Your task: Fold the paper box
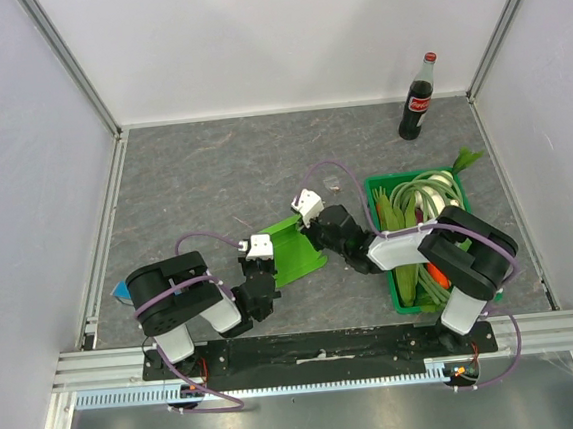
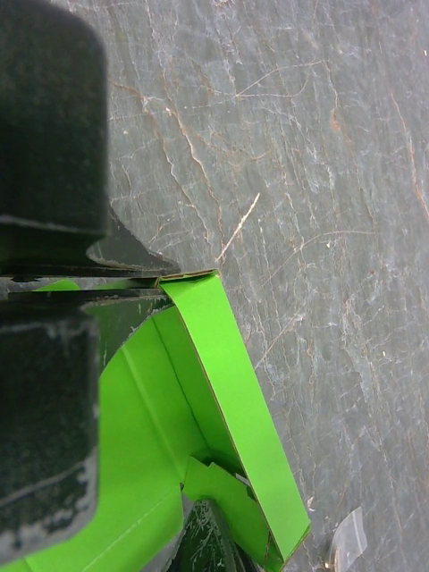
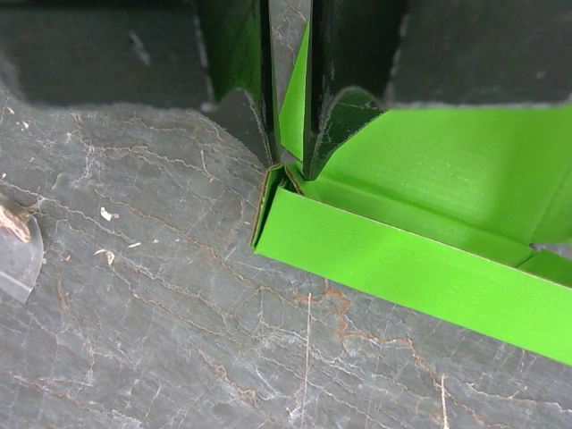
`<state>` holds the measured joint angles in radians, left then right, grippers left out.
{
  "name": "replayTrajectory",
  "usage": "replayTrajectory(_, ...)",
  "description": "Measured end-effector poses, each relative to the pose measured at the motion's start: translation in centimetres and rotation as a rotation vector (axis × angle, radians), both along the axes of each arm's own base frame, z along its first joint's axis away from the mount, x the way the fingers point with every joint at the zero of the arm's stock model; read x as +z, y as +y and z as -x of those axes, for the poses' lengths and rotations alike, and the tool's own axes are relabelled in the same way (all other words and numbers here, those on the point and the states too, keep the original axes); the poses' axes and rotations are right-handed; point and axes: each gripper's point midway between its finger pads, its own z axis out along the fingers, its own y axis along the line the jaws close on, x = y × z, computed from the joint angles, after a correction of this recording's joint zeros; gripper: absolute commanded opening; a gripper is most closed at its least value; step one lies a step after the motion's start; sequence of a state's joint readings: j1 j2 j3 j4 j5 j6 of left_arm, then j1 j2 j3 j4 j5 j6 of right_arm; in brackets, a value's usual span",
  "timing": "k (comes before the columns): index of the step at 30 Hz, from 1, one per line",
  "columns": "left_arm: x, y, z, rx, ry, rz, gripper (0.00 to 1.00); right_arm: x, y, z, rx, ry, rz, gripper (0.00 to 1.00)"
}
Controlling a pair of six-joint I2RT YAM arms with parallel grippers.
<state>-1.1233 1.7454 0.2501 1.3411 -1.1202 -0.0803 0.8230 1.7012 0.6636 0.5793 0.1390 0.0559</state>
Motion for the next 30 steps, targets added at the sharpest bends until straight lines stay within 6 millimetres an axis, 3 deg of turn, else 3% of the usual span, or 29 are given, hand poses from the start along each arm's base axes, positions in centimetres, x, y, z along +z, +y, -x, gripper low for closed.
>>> replayTrajectory(2, 0.0, 0.0, 0.0, 0.001, 0.000, -0.001, 0.02, 0.0, 0.3, 0.0, -0.010, -0.008, 0.000, 0.20)
replayTrajectory(5, 0.0, 0.1, 0.0, 0.004, 0.000, -0.001, 0.02, 0.0, 0.6, -0.2, -0.030, -0.018, -0.001, 0.28)
replayTrajectory(8, 0.0, 0.1, 0.0, 0.004, 0.000, -0.001, 0.02, 0.1, 0.9, -0.5, -0.044, -0.026, -0.012, 0.27)
replayTrajectory(16, 0.0, 0.1, 0.0, 0.007, 0.000, -0.003, 0.02, 0.5, 1.2, -1.7, -0.097, -0.039, -0.035, 0.01)
replayTrajectory(20, 0.0, 0.1, 0.0, 0.007, -0.001, 0.000, 0.02, 0.7, 1.3, -2.1, -0.141, -0.046, -0.039, 0.00)
replayTrajectory(30, -0.2, 0.5, 0.0, 0.023, 0.004, -0.018, 0.02, 0.1, 1.7, -2.5, -0.540, -0.045, -0.057, 0.00)
